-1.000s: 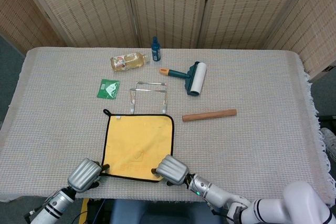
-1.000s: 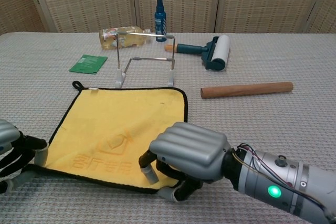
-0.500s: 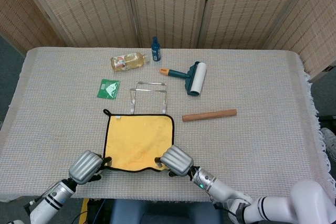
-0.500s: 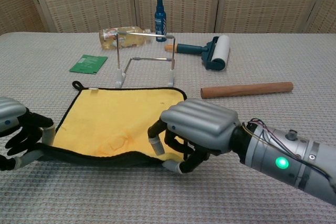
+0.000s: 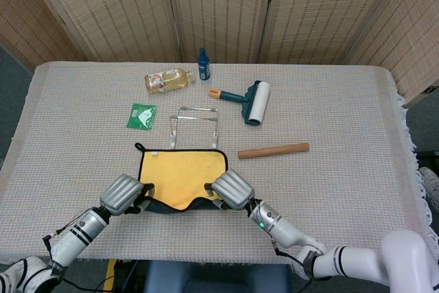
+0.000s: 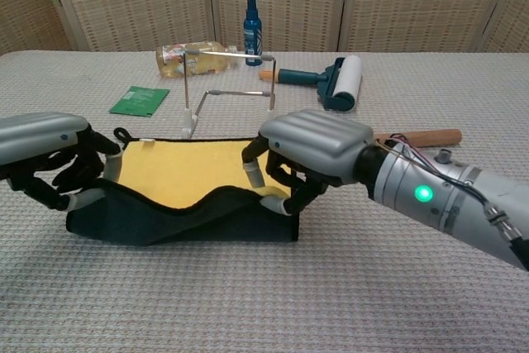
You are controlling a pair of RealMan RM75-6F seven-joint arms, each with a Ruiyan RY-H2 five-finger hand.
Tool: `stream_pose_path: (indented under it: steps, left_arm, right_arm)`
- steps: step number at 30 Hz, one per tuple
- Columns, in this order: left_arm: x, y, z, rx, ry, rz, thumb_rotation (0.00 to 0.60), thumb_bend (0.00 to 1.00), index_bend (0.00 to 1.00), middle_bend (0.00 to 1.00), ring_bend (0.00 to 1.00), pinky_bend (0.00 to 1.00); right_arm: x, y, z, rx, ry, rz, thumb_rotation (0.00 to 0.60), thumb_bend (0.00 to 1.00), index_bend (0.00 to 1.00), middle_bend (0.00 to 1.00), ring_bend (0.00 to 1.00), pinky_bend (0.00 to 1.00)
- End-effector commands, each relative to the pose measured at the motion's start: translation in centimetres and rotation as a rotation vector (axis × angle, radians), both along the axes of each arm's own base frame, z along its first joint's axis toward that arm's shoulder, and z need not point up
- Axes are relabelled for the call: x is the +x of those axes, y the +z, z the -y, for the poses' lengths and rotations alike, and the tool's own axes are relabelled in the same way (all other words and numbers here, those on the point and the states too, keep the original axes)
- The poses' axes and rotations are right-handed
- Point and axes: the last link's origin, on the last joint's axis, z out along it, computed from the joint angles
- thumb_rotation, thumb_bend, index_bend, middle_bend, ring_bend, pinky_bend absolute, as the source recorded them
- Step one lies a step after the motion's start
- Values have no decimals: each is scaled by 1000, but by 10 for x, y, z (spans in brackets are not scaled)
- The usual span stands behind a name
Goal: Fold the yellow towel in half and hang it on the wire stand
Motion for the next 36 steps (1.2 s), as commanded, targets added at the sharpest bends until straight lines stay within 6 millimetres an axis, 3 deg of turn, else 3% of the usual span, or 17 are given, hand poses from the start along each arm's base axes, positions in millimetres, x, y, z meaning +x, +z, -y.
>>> stream_pose_path:
  steps: [1,16,36]
  left_arm:
    - [4,-2,-19,4,15,-9,600,506,569,835,766,928]
    - [5,-16,-71,21,64,-104,600,504,532,835,765,919]
    - [2,-23,-110,45,202,-104,600,502,492,835,765,917]
  right_arm:
    - [4,-2,11,-19,1,-24,600,464,628,877,950,1000]
    - [20,-14,44,-84,-22,-90,600,464,628,877,951,1000]
    - [29,-24,69,-131,-56,-121,600,464,628,876,951,1000]
